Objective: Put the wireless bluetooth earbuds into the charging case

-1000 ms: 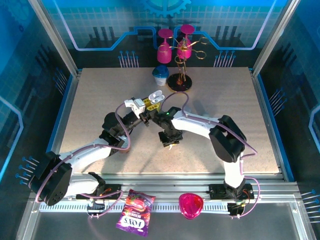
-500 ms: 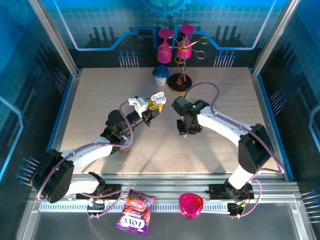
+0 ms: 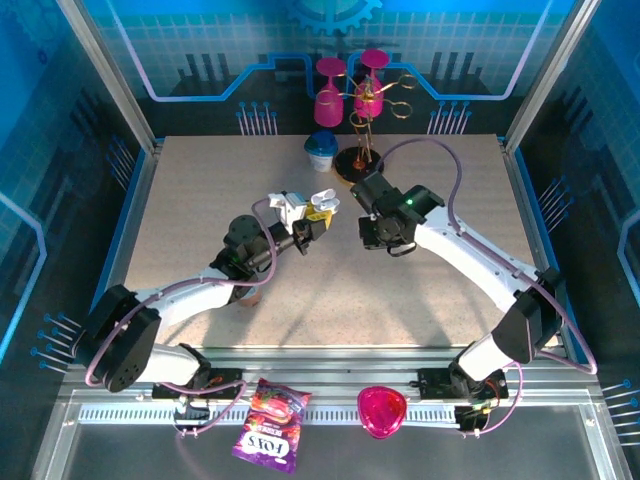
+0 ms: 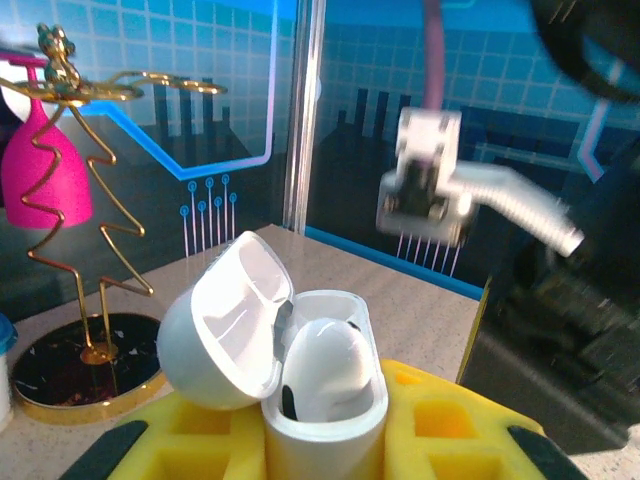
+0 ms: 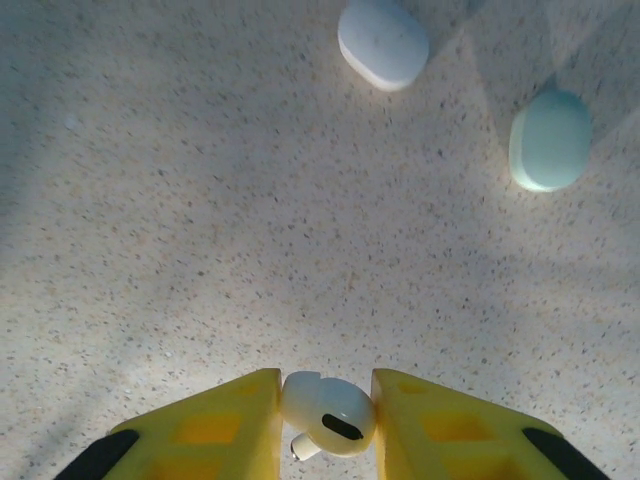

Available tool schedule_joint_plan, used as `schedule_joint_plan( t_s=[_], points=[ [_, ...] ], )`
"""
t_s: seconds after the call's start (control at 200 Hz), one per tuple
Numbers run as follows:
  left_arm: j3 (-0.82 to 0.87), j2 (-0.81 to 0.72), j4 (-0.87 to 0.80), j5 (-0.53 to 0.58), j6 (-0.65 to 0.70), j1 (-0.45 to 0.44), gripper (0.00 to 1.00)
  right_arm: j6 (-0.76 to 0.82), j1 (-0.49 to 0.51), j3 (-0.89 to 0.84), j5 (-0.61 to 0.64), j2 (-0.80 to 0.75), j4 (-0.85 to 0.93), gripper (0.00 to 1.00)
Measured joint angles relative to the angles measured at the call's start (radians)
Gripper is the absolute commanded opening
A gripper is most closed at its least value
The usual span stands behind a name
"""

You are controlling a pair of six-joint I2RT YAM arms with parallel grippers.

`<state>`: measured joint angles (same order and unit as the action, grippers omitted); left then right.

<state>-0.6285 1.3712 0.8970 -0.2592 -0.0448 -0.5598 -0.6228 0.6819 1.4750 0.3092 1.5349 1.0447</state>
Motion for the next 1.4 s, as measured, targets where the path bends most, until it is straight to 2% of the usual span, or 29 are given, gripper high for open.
schedule_joint_plan(
  t_s=[0.295, 0.665, 1.081, 1.401],
  points=[
    [-0.055, 0.024, -0.048, -0.031, -0.019, -0.001, 0.0, 0.04, 0.078, 0.2, 0.034, 0.003, 0.041, 0.28],
    [-0.084, 0.042, -0.131, -0.08, -0.036, -0.001, 0.0, 0.108, 0.085, 0.338, 0.061, 0.077, 0.041, 0.28],
    [-0.084, 0.042, -0.159, -0.149, -0.06, -0.001, 0.0, 0.169, 0.085, 0.411, 0.084, 0.138, 0.045, 0.28],
    [-0.084, 0.042, -0.16, -0.158, -0.082, -0.001, 0.0, 0.173, 0.085, 0.411, 0.084, 0.148, 0.047, 0.27]
  ],
)
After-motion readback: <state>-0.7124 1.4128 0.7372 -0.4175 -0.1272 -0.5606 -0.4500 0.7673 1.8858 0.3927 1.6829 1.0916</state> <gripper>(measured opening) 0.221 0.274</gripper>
